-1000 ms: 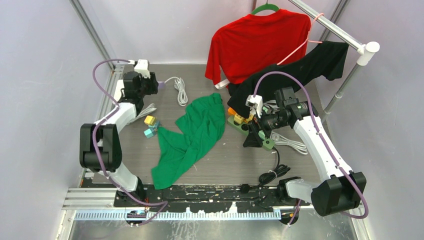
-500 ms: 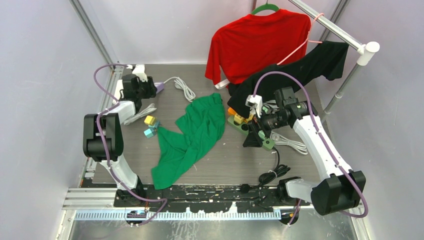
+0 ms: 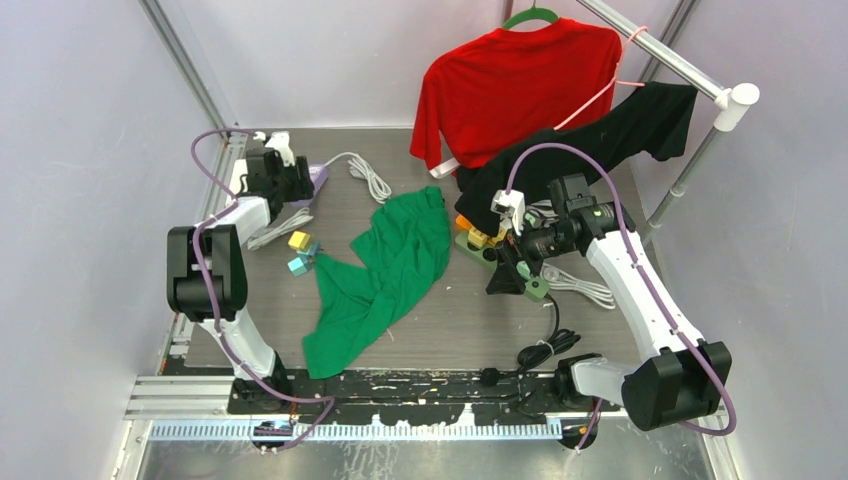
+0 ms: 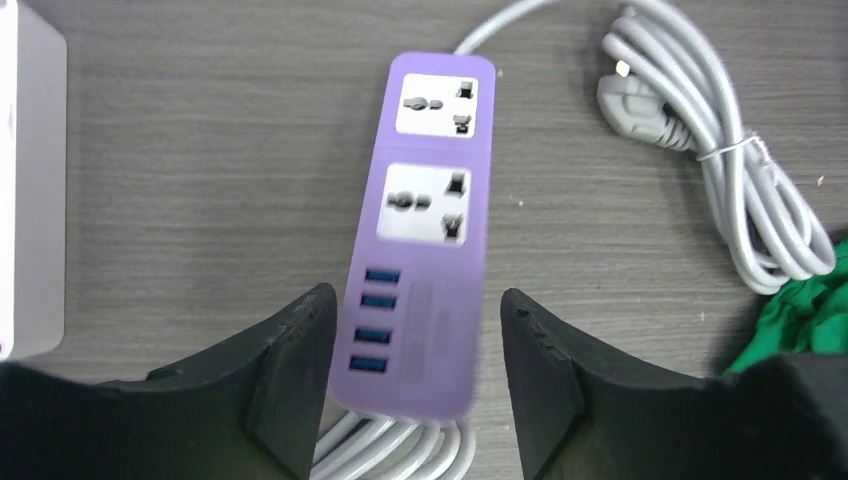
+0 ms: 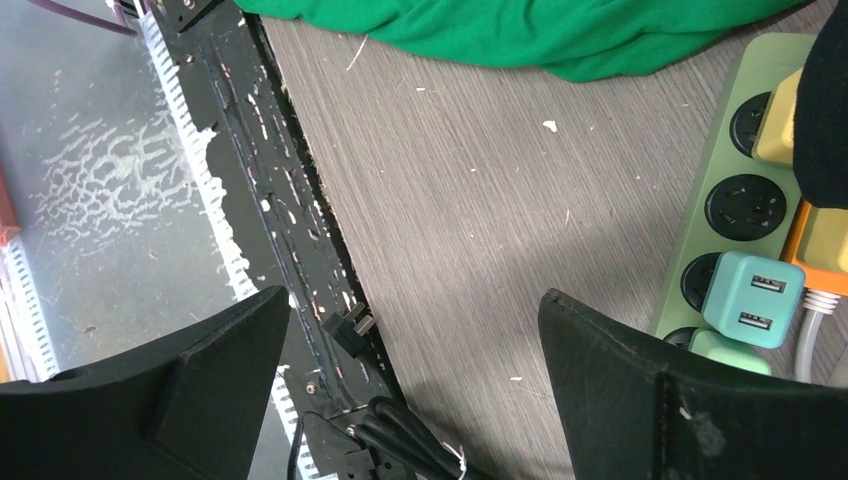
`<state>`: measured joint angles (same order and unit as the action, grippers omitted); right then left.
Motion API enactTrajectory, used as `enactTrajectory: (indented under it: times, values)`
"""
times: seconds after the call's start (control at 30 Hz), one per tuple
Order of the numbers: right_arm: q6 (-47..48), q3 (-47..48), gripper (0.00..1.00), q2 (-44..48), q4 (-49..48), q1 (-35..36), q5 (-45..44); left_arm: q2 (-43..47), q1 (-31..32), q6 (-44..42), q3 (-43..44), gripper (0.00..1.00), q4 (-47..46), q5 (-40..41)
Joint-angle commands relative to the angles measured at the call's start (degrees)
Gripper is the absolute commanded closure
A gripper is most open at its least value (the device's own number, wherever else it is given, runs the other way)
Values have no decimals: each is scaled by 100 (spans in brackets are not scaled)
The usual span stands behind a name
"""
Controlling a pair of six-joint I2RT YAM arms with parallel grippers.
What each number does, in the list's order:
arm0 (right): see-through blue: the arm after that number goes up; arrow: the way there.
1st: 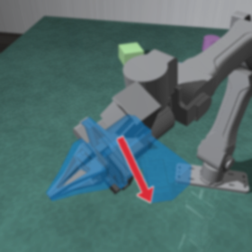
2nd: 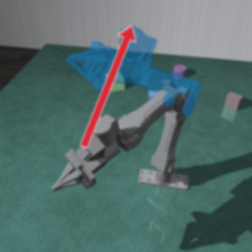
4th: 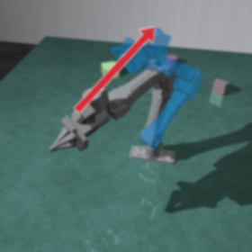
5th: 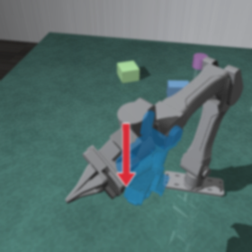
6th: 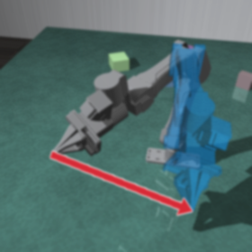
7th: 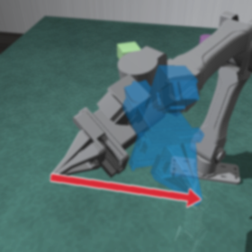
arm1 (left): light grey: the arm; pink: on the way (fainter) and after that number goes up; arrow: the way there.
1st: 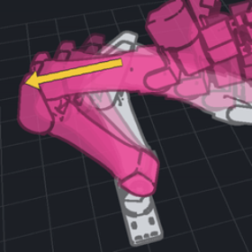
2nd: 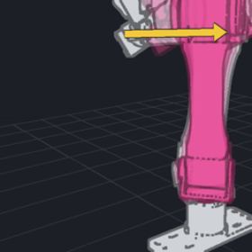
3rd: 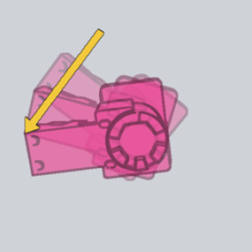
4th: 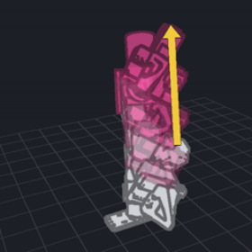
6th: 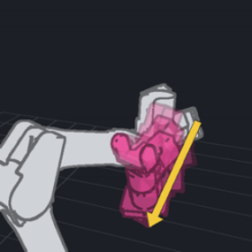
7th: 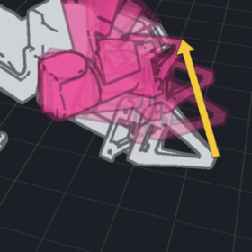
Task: Pull the plug off the socket
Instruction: Place the socket at the center of the board, then move the socket to the center of the board.
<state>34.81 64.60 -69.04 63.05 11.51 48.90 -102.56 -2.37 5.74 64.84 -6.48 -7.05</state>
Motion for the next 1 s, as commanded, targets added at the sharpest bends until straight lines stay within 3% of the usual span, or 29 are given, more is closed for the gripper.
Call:
enactTrajectory:
  times: [0.0, 0.3, 0.67, 0.77, 0.97]
  values:
    - [9, 23, 0, -5, -91, -13, -4, 228, -48, 218, 207, 35, 296, 290]
    - [15, -7, 1, -25, -117, -28, -96, 1112, -46, 689, 268, 27, 467, 6]
    - [-81, -203, 1, 276, -479, -172, -42, 3636, 150, 2537, -513, 22, -35, -1640]
    - [472, -387, 0, 310, -419, -305, 250, 4315, 637, 2384, -790, 16, 229, -1820]
    - [2306, -868, 1, 494, 91, -585, 525, 5476, 1466, 1105, -879, 15, 1929, -2108]
